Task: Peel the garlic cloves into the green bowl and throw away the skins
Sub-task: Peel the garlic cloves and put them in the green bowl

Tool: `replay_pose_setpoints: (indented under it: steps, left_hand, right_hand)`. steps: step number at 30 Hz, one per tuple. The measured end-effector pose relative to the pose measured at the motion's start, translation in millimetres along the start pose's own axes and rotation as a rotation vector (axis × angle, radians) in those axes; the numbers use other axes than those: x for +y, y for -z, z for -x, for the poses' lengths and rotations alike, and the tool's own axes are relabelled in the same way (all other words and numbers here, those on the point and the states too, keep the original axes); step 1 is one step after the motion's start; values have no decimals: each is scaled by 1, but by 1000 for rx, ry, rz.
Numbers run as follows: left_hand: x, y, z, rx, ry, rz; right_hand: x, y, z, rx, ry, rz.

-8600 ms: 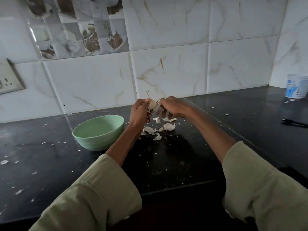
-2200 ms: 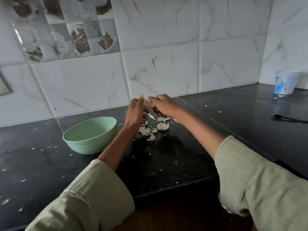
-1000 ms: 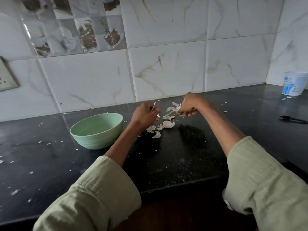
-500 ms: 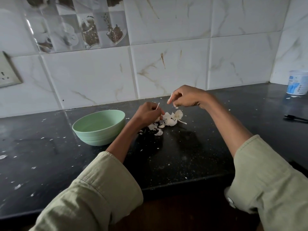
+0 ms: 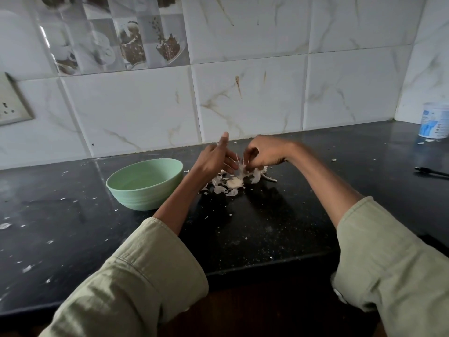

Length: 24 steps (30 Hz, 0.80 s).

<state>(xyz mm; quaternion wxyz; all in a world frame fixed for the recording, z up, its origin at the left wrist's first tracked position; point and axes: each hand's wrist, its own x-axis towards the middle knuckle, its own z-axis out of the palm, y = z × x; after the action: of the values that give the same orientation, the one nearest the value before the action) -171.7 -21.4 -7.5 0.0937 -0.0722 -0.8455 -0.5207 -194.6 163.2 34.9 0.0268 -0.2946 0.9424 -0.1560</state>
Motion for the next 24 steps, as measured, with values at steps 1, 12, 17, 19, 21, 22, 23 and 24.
replay_pose_setpoints:
  steps: [1,12,17,19,21,22,23,24]
  left_hand:
    - [-1,-1,0,11,-8,-2]
    - [-1,3,8,145,-184,-193]
    - [-3,0,3,130,-148,-322]
    - [-3,-2,2,121,-129,-302]
    - [-3,-2,1,100,-116,-226]
    - [-2,-2,1,84,-109,-166]
    - [-1,-1,2,68,-101,-101]
    - [0,0,3,51,-90,-42]
  right_hand:
    - [0,1,1,39,-7,-43]
    - [6,5,2,194,-142,-378]
    - [9,4,-1,235,-178,-406]
    - [9,3,-1,240,-166,-412]
    - [8,1,-3,246,-149,-426]
    - [7,0,-4,258,-142,-431]
    - [6,-2,-5,276,-134,-429]
    - [5,-4,-7,294,-122,-426]
